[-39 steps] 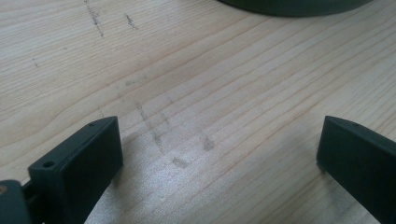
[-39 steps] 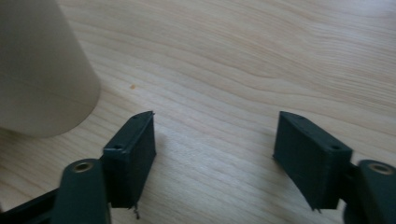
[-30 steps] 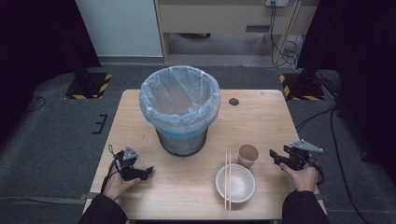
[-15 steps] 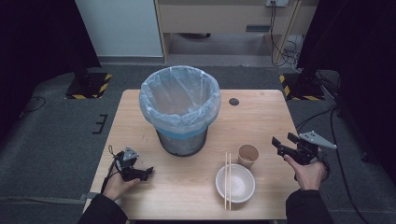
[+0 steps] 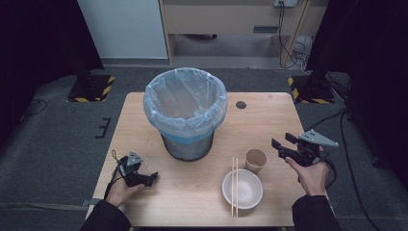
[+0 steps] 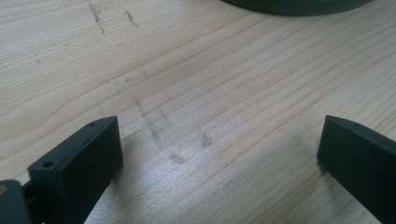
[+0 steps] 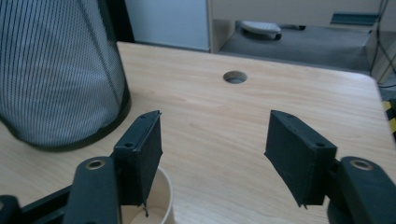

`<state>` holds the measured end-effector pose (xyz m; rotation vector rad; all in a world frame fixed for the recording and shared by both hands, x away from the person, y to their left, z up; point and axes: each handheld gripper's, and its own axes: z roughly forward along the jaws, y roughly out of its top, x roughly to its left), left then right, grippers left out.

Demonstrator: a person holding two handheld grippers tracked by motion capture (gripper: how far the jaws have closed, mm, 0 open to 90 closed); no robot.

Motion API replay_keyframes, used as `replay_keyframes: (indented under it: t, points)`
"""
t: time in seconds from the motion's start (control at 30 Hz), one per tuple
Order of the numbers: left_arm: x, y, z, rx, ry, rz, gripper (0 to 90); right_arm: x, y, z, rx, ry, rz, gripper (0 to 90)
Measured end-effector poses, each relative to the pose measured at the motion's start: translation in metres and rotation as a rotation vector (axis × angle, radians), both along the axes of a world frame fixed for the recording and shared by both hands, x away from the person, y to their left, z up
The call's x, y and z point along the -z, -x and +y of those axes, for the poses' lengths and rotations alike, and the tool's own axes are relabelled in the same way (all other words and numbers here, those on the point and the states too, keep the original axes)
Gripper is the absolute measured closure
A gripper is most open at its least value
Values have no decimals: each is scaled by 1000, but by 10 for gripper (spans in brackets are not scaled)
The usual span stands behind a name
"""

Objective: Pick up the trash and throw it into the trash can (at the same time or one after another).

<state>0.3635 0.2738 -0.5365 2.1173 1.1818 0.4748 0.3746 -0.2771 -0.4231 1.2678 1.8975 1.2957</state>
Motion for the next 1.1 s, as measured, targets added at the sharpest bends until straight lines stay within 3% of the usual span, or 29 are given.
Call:
replay_keyframes:
  t: [0.23, 0.57, 1.1]
  points:
    - [0, 0, 0, 0, 0, 0, 0, 19, -6, 18, -62, 31, 77, 468]
    - [0, 0, 0, 0, 0, 0, 0, 43, -12, 31, -99, 89, 176, 584]
    - [0, 0, 0, -1, 0, 0, 0, 60, -15, 35, -124, 118, 277, 720]
